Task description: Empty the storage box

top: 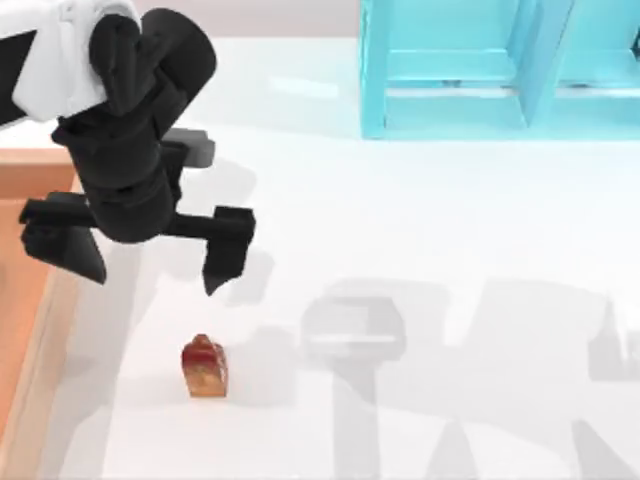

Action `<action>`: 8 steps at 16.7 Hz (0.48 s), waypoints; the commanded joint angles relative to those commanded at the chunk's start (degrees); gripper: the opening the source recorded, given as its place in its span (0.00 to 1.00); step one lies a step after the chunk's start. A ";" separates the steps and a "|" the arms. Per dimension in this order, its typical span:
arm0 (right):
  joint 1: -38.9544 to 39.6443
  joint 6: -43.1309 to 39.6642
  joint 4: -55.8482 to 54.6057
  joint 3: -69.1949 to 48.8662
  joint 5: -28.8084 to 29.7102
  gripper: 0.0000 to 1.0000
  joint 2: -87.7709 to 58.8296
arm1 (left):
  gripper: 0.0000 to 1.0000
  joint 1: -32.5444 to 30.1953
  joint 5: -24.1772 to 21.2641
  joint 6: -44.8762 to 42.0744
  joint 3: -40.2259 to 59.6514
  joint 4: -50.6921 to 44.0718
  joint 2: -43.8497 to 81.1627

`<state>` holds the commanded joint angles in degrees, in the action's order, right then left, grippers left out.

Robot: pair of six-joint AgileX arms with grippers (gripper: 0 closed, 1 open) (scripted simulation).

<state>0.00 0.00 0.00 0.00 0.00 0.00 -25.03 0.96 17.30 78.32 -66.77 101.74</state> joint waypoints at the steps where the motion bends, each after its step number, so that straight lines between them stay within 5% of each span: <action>1: 0.00 0.00 0.00 0.00 0.00 1.00 0.00 | 1.00 2.40 0.00 -3.84 1.86 -0.83 0.77; 8: 0.00 0.00 0.00 0.00 0.00 1.00 0.00 | 1.00 22.67 -0.46 -33.52 15.23 -7.31 6.42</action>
<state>0.00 0.00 0.00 0.00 0.00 0.00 -2.36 0.51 -16.22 93.55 -74.08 108.15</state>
